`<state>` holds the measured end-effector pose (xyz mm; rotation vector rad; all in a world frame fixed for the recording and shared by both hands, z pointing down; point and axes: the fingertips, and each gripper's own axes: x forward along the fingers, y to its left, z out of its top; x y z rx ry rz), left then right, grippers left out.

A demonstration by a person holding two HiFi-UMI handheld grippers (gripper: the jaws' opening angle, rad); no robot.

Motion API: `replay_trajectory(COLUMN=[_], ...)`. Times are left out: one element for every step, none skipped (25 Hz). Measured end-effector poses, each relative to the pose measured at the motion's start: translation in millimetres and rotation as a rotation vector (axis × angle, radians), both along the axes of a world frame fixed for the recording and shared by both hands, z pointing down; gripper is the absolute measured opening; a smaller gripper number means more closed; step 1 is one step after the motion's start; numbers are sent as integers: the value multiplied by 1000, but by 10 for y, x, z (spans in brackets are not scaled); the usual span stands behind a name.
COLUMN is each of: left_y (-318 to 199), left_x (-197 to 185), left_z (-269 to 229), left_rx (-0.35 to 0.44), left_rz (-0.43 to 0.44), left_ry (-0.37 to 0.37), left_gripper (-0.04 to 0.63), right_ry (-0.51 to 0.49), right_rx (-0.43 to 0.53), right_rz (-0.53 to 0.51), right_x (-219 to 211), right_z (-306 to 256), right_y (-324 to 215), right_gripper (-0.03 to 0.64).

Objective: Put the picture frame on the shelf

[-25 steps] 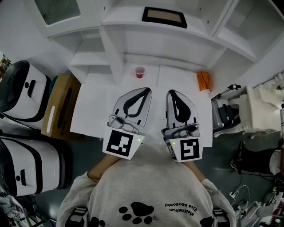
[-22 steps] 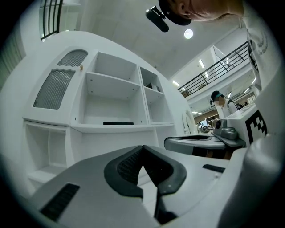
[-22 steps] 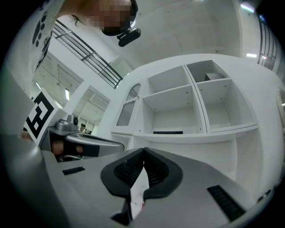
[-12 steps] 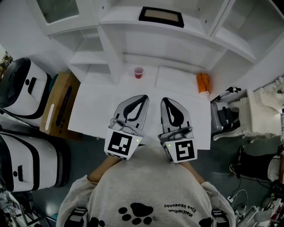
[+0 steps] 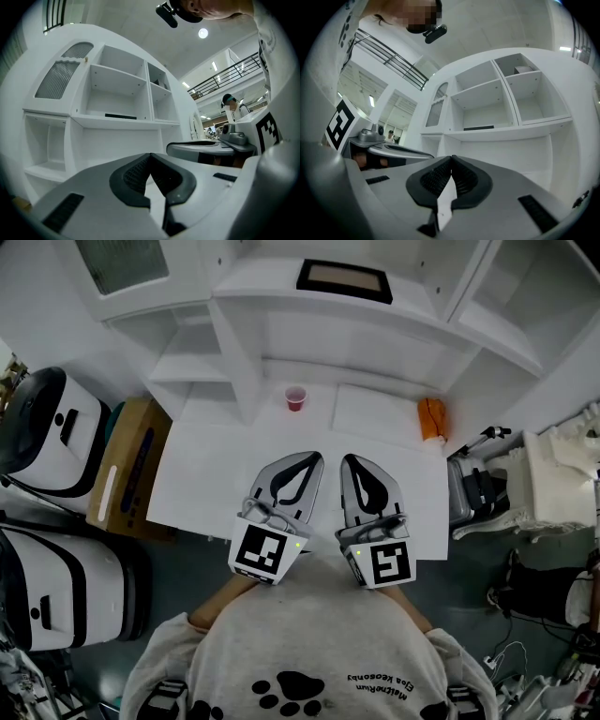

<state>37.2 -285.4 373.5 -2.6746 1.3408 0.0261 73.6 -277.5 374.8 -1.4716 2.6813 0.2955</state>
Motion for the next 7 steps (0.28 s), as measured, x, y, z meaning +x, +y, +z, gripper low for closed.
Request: replay_trajectory(left_y=[-5,-14,-27,-40,-51,-61,-70], left_x=[-12,-25,-39,-49,-56,-59,-60], left_z=[3,7,13,19,25,30,34], left_rx=[-3,-9,-15,-20,-23,-25,-27], left_rz=[0,1,1,2,3,4,6], left_ry=[1,3,3,0,-5,-11,-17], left_gripper=[20,20,20,20,20,20,20], right_ry=[0,1,1,-5,-16,-28,-40], right_rx=[-4,-8,-11,-14,-16,-17,-18], right_rz=[1,0,-1,-3,-5,-6,-7], right_x=[-9,-26,-47,-68,-84,-98,-110], right_z=[6,10,12,10,3,-9,-21], right_y=[-9,-22,-37,-54,-68,-81,-93], right_gripper=[34,34,34,34,34,34,34])
